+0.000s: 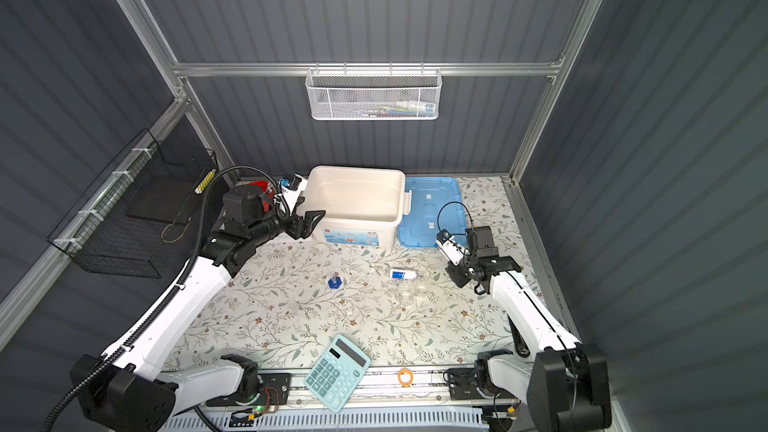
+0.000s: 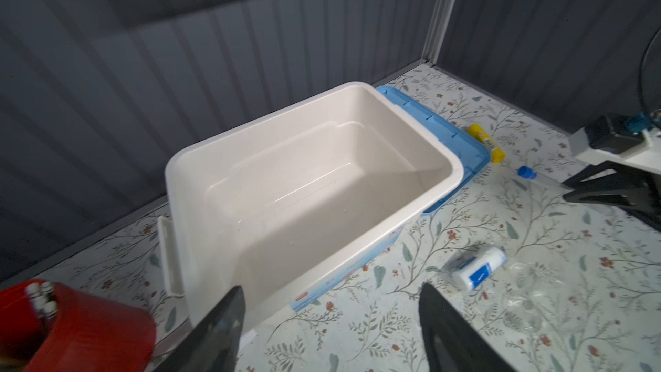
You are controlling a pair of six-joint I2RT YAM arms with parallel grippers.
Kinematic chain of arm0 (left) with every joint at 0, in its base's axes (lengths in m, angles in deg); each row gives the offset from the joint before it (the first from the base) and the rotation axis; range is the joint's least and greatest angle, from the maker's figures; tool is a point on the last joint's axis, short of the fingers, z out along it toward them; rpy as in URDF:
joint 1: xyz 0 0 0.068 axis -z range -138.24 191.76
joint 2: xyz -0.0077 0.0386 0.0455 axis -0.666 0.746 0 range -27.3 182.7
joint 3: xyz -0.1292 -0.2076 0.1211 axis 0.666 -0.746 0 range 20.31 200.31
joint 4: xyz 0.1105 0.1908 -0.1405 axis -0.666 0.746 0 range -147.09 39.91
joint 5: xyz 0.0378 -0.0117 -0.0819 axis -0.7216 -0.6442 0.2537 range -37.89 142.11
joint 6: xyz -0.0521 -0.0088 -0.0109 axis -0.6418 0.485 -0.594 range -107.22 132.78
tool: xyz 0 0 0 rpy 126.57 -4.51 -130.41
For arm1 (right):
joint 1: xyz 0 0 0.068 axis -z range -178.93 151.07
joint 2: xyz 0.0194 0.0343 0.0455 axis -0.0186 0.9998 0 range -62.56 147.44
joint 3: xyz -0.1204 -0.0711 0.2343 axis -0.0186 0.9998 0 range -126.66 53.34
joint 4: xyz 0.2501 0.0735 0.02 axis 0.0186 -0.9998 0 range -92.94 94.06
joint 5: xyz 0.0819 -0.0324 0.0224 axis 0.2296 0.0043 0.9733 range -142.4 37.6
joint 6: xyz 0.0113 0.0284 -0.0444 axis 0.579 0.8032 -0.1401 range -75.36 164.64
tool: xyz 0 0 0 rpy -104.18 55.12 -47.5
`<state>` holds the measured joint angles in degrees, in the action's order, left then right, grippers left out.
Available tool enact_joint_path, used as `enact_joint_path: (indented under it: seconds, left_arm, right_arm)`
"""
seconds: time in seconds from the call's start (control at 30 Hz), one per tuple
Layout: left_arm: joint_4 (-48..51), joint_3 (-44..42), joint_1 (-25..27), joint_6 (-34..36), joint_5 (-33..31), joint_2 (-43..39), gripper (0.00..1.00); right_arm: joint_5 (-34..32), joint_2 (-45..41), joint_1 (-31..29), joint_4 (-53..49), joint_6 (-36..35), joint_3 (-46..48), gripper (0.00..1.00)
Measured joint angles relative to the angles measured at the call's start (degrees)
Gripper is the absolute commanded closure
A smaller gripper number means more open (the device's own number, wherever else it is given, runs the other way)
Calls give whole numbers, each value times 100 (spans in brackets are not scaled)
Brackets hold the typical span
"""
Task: Organize the chemistry lab equipment
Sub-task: 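Lift the clear tube upright with right gripper while left gripper reaches toward it, then close left gripper on the tube's blue cap held by right gripper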
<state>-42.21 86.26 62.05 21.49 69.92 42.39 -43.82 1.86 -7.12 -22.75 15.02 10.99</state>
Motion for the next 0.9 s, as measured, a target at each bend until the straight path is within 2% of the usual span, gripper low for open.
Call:
enact_joint_path:
  seconds: [0.13, 0.3, 0.5, 0.9]
  left_arm:
    - [-297, 35, 31, -461, 730, 258, 24]
    - [-623, 59, 367, -863, 1207, 566, 25]
    - [-905, 203, 857, -1086, 1399, 874, 25]
    - [-1676, 249, 1360, -1469, 1552, 1429, 30]
  right_arm:
    - [138, -426, -236, 249, 164, -13, 82]
    - [142, -487, -671, 542, 470, -192, 81]
    - [151, -361, -1156, 901, 866, -466, 80]
    - [387, -256, -1849, 1576, 1440, -531, 80]
